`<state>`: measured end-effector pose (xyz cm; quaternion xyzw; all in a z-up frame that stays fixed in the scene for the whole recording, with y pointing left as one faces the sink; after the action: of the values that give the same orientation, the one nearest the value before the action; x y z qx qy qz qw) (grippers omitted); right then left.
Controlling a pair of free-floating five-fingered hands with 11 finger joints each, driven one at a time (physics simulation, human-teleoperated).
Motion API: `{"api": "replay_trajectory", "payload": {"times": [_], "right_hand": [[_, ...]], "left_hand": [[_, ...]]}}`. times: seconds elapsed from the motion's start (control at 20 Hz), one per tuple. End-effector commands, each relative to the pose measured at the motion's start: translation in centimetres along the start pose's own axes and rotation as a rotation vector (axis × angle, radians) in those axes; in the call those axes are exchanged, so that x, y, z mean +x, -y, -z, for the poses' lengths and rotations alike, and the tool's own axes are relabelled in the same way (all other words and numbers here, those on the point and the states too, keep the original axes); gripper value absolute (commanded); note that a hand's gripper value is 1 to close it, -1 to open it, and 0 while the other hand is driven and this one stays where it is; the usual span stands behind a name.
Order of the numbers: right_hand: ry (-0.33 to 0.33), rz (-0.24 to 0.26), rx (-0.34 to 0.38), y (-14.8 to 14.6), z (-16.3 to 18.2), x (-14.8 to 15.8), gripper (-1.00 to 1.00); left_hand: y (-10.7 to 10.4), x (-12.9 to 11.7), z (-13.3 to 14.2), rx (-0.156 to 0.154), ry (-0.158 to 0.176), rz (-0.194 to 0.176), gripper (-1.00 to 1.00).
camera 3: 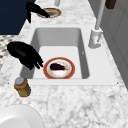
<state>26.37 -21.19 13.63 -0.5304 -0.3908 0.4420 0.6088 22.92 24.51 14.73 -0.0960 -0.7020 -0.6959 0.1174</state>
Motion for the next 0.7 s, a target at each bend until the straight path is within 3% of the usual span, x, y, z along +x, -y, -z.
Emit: {"api": "replay_trajectory", "payload": {"times": [0.0,0.05,0.1,0.2,0.35,0.65], "right_hand": [[0.0,0.0,0.0,0.0,0.0,0.0,0.0],[0.0,0.0,0.0,0.0,0.0,0.0,0.0],[0.0,0.0,0.0,0.0,0.2,0.1,-1.0],[0.004,0.004,0.007,0.4,0.6,0.2,-1.0],[0.049,0.004,-0.015,1.2,0.4,0.0,-1.0],[0.056,-0.003,0.013,1.8,0.4,-0.3,-1.0]], "left_hand": [[0.0,0.0,-0.1,0.006,0.002,-0.001,-1.0],[0.0,0.0,0.1,0.0,0.001,0.0,-1.0],[0.0,0.0,0.1,0.0,0.001,-0.001,0.0],[-0.1,0.0,0.1,-0.011,0.007,0.008,0.0],[-0.1,0.0,0.1,-0.005,0.003,0.019,0.0],[0.0,0.0,0.1,0.002,-0.001,0.033,0.0]]}}
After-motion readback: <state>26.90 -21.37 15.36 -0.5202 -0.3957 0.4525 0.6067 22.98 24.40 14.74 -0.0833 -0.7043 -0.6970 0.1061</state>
